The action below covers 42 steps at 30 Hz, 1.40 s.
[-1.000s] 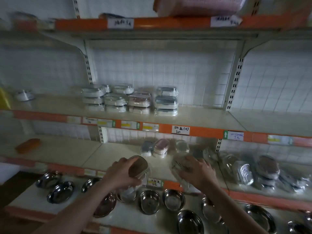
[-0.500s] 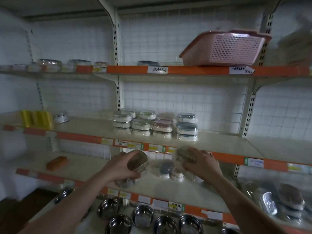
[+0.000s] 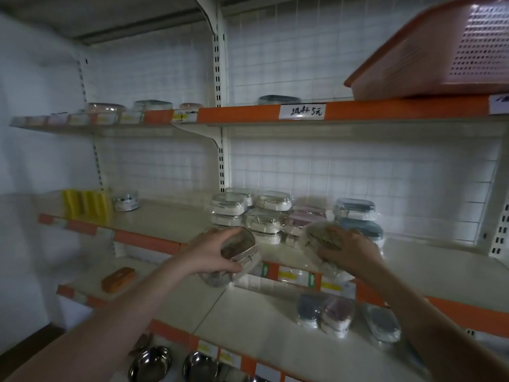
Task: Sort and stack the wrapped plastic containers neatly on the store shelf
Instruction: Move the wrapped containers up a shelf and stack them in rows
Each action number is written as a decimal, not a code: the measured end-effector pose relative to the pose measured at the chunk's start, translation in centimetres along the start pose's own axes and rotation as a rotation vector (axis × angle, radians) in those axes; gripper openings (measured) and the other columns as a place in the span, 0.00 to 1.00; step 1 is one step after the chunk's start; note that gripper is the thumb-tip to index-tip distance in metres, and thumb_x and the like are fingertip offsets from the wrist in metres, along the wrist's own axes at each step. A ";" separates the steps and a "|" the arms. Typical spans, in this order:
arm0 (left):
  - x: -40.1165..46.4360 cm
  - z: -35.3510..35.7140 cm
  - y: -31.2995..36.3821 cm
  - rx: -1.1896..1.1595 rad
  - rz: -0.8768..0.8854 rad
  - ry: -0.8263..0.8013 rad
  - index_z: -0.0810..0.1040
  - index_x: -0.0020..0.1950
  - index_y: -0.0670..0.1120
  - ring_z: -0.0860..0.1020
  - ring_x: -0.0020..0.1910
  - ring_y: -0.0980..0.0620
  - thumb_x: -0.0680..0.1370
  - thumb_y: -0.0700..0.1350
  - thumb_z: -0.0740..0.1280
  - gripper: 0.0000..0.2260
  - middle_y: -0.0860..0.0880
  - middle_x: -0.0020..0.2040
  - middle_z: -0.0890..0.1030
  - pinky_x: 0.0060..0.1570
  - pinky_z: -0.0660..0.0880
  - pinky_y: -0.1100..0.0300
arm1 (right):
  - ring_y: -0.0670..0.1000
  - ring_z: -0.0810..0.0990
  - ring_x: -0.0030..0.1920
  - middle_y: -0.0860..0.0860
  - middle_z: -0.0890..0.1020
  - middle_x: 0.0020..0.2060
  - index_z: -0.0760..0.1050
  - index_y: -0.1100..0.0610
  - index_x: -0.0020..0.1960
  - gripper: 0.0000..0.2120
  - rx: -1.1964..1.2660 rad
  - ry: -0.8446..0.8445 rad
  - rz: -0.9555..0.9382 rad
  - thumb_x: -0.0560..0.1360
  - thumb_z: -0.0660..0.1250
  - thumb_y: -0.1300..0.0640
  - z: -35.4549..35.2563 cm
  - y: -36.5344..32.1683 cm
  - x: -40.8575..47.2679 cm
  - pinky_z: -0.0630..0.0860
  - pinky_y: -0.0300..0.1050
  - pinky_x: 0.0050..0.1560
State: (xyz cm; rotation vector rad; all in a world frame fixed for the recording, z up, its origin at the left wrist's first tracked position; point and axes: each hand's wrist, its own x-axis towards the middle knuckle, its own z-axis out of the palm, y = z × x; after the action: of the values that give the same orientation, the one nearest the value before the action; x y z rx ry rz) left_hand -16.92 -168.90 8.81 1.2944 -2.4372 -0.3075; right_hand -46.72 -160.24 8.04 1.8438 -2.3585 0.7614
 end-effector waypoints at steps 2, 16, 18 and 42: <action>2.3 -0.8 -1.2 0.017 -0.012 0.003 0.62 0.73 0.61 0.71 0.64 0.47 0.65 0.55 0.76 0.39 0.46 0.66 0.71 0.60 0.69 0.60 | 0.57 0.76 0.57 0.52 0.77 0.59 0.67 0.39 0.67 0.30 0.013 -0.003 -0.033 0.67 0.66 0.34 0.6 -0.6 3.4 0.75 0.51 0.56; 11.9 -4.9 -11.6 0.007 -0.037 -0.020 0.57 0.73 0.65 0.67 0.67 0.51 0.58 0.68 0.69 0.45 0.51 0.69 0.67 0.64 0.68 0.53 | 0.55 0.74 0.59 0.51 0.75 0.60 0.65 0.43 0.69 0.30 0.015 -0.045 -0.129 0.69 0.67 0.39 6.0 -8.1 18.2 0.73 0.50 0.58; 13.5 -5.6 -13.5 0.001 0.000 -0.030 0.57 0.74 0.64 0.66 0.67 0.51 0.62 0.64 0.72 0.43 0.51 0.70 0.66 0.64 0.67 0.54 | 0.55 0.74 0.58 0.51 0.76 0.60 0.66 0.42 0.68 0.30 0.026 -0.073 -0.128 0.68 0.68 0.38 7.3 -8.9 19.8 0.73 0.51 0.58; 26.5 -7.4 -18.2 -0.079 0.210 -0.043 0.58 0.75 0.61 0.63 0.71 0.55 0.69 0.52 0.76 0.40 0.52 0.73 0.64 0.66 0.62 0.61 | 0.45 0.70 0.65 0.44 0.73 0.63 0.72 0.47 0.66 0.24 0.159 -0.376 -0.300 0.72 0.72 0.56 11.8 -7.2 29.4 0.63 0.45 0.69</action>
State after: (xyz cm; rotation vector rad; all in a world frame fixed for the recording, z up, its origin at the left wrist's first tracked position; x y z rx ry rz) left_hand -13.79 -201.25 14.77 0.9987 -2.5421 -0.3732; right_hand -45.46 -192.63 10.01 2.5294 -2.1769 0.6285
